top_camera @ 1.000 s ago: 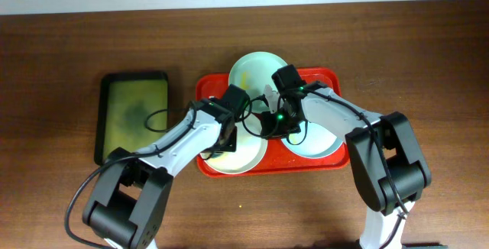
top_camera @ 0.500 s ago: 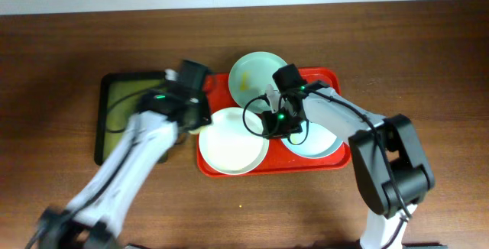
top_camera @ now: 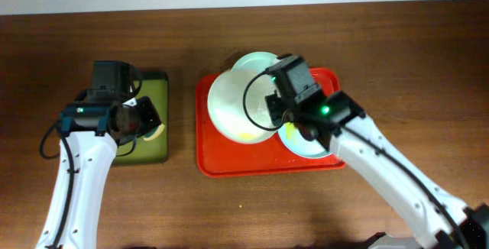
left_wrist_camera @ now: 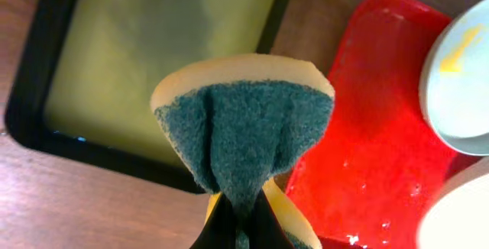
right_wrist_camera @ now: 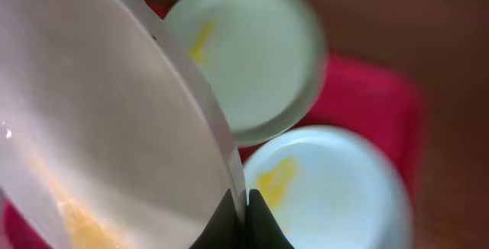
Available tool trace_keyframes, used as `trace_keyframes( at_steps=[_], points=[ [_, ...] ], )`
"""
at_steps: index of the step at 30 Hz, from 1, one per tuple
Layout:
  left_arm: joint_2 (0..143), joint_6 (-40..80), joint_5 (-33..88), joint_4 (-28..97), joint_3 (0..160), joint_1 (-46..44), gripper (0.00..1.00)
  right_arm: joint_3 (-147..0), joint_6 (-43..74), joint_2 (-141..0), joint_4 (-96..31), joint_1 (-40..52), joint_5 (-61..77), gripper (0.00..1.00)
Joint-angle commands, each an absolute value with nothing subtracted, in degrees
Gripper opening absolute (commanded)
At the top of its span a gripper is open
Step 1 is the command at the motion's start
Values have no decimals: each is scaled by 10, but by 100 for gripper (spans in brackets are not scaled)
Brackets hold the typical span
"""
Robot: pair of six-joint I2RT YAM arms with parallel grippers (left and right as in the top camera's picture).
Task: Clean dirty plates on tray and stack at the side
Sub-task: 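Lift the white plate with the right gripper and place it right of tray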
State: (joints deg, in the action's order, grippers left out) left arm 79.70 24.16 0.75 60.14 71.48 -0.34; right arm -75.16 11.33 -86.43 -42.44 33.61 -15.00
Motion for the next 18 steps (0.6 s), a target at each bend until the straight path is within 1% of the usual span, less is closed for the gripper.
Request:
trace_keyframes(
  at_steps=[1,3,6,14,18],
  points=[
    [792,221,15,604,715,3,0,-781,79,-839,-424,403,-442,4],
    [792,219,9,610,715,3,0,-782,34,-839,-416,440,-524,4],
    [792,209,2,614,714,3,0,-782,-27,-839,-395,478,-590,4],
    [792,209,2,614,714,3,0,-782,-255,-839,-274,542,-661,4],
    [792,209,3,614,714,3,0,-782,-388,-839,-165,561,-707,4]
  ],
)
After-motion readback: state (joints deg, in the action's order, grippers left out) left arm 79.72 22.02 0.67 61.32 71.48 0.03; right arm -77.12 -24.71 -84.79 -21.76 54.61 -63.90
